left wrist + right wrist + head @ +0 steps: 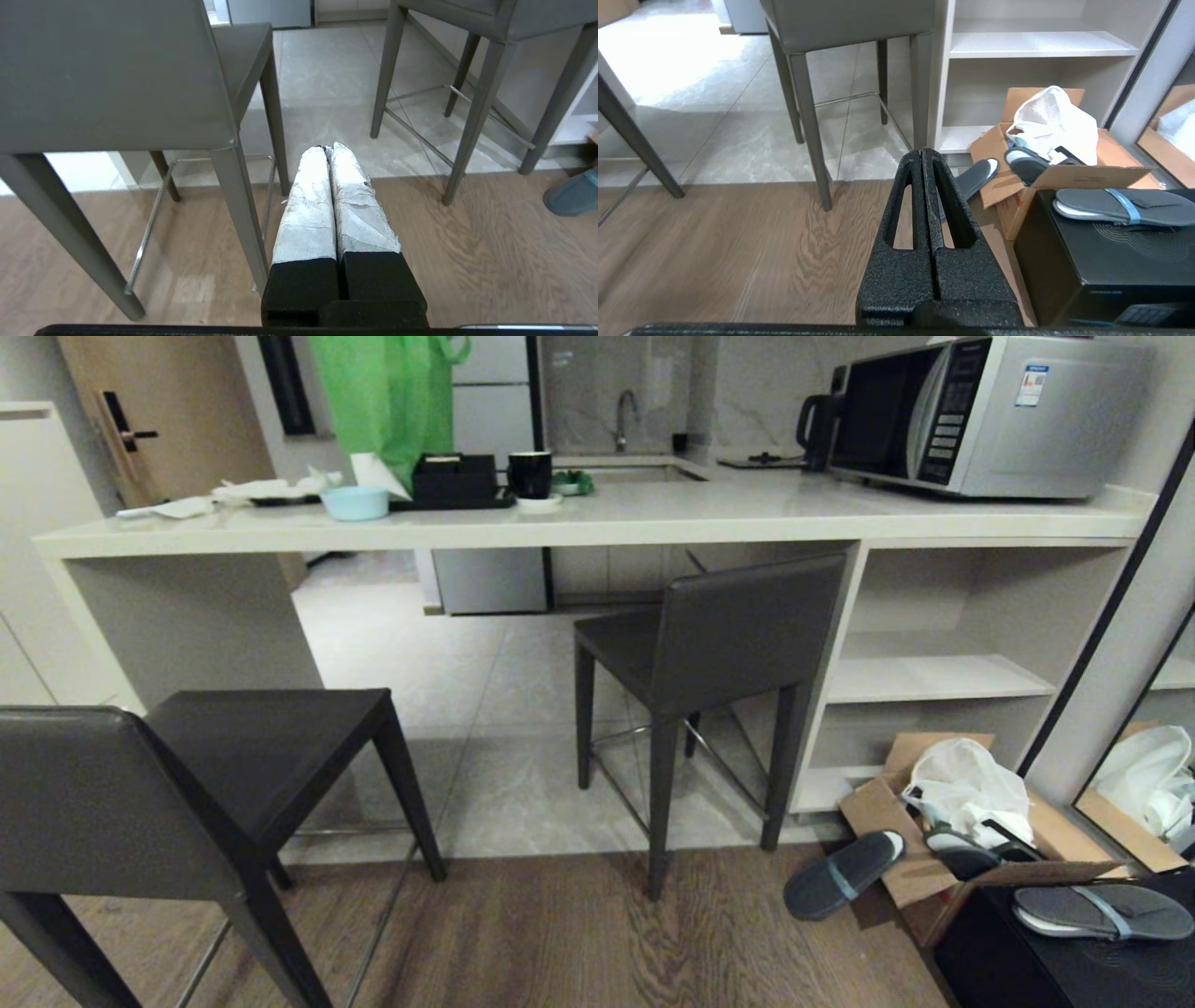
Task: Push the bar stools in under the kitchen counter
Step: Pull the gray chair out from under the dining table
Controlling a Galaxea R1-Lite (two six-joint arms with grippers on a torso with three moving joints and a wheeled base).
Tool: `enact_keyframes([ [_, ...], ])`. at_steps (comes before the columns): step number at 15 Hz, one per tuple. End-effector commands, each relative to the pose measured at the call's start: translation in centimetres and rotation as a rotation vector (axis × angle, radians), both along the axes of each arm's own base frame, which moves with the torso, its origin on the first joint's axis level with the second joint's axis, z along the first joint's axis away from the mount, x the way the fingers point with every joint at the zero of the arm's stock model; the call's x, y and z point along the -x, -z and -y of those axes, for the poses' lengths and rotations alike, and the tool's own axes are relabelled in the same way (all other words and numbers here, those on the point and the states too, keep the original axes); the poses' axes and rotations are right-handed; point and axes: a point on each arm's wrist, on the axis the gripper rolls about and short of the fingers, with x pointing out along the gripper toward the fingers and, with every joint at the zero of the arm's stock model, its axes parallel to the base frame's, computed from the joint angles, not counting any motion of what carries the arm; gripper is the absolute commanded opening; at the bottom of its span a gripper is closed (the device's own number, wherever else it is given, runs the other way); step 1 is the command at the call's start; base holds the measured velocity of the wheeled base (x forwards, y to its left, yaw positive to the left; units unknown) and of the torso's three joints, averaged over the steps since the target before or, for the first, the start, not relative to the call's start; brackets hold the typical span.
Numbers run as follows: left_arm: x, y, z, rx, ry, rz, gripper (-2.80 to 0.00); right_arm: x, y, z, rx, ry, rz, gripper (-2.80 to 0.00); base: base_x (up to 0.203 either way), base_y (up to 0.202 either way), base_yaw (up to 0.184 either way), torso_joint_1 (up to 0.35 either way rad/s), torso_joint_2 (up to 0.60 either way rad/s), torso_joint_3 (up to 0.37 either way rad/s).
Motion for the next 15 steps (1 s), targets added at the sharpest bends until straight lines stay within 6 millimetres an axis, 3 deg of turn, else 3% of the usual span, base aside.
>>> enact_keyframes([
  [1, 0.01, 0.0, 0.0, -0.001, 0.001, 0.002, -2.8, 0.0, 0.0, 0.0, 0.0, 0.0, 0.0, -2.8, 0.056, 0.002, 0.001, 0.001, 0.0, -0.001],
  [15, 0.0, 0.03, 0.0, -0.001, 0.001, 0.001, -2.8, 0.0, -0.02, 0.0, 0.0, 0.0, 0.002, -2.8, 0.192, 0.0, 0.002, 0.004, 0.0, 0.002],
])
